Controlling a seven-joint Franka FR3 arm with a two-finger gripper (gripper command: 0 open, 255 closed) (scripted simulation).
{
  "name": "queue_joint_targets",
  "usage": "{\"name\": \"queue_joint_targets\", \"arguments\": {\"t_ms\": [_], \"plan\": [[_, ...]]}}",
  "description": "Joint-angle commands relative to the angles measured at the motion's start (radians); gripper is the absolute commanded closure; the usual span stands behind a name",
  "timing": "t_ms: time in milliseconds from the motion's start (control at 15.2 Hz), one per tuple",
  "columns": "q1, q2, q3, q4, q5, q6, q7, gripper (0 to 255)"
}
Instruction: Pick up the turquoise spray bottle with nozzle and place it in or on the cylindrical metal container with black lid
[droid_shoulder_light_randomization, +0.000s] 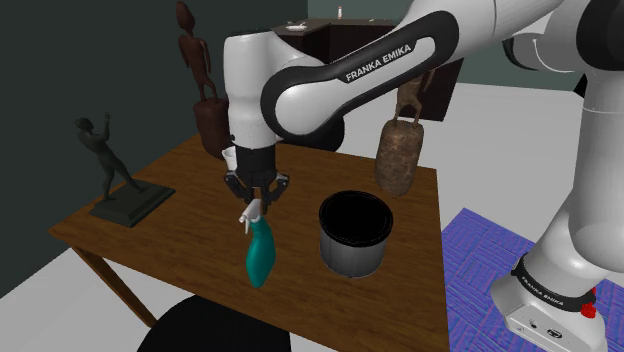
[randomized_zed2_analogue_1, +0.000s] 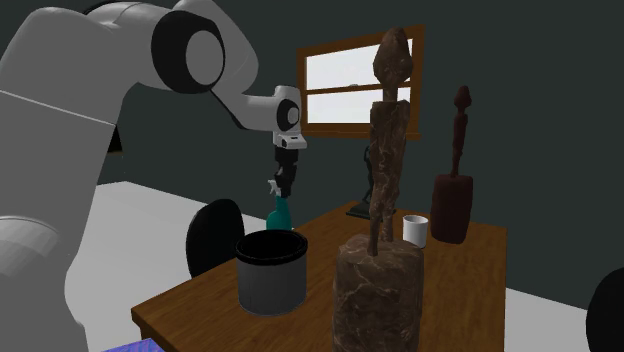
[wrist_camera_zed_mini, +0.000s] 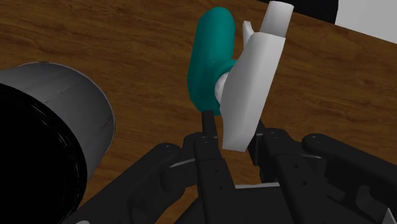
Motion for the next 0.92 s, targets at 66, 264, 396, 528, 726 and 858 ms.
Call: {"name": "queue_joint_targets", "arguments": {"t_ms": [66,264,396,528,726,858], "plan": [[-0.001,-0.011,0.005,0.025,0.008,-0.034,-0.003,255],[-0.002,-0.021,0.009,0.053,0.016,-0.070,-0.007,255],[-0.003,-0.027,0.011,0.073,0.021,-0.095,-0.009,255],[-0.002,-0.032,0.013,0.095,0.025,-0.120,-0.010,255],[-0.001,-0.038,0.016,0.129,0.029,-0.158,-0.011,255],[0.001,-0.040,0.018,0.153,0.031,-0.184,-0.012,255]]}}
